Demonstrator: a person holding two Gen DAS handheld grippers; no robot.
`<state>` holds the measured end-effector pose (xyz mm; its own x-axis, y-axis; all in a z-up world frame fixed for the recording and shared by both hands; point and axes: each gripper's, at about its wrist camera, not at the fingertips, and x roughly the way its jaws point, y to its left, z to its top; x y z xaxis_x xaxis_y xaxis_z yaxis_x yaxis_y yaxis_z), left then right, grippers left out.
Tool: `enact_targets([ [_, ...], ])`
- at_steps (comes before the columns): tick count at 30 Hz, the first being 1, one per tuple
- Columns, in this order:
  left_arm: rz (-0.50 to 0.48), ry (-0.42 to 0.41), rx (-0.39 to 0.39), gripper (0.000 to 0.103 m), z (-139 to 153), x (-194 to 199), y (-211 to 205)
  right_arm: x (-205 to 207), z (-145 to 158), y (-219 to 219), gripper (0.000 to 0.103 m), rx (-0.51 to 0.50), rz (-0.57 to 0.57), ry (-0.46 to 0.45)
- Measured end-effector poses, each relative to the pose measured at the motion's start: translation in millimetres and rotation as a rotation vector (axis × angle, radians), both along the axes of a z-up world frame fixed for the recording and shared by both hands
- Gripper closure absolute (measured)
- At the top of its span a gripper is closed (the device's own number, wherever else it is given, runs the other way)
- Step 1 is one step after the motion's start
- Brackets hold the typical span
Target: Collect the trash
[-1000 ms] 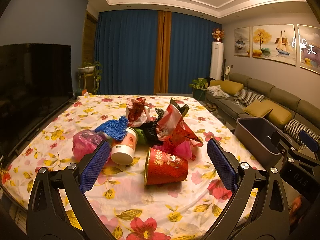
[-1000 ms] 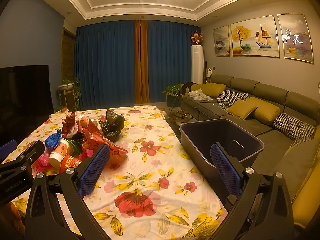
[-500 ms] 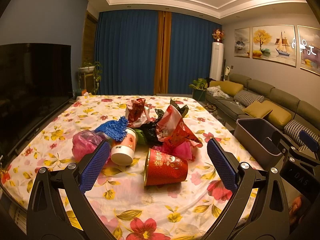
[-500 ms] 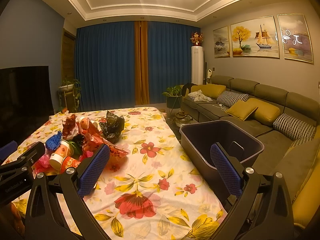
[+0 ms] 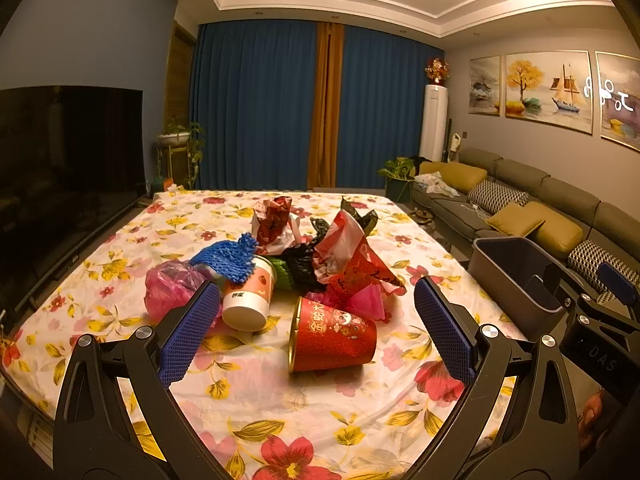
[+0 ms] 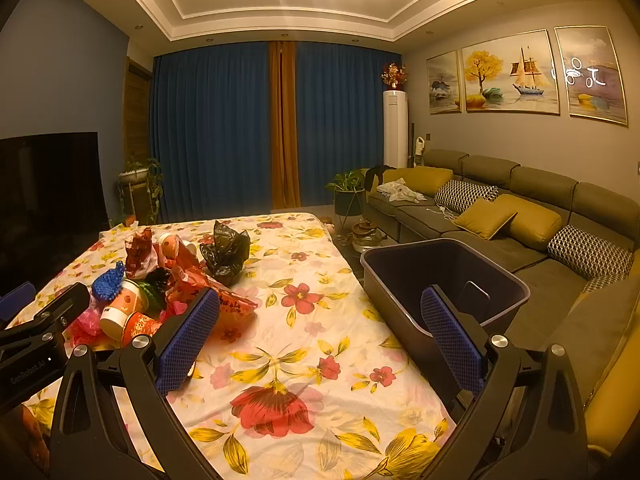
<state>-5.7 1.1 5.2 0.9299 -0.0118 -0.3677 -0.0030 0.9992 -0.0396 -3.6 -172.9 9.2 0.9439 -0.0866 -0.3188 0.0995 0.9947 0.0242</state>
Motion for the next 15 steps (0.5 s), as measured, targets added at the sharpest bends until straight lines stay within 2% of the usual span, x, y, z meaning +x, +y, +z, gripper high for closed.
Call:
enact_targets([
  [15,0.007,-0.001,-0.002,0.007,0.9,3.0,3.2,3.5,-1.8,1.9,0.005,0.008,0.005,-0.001],
])
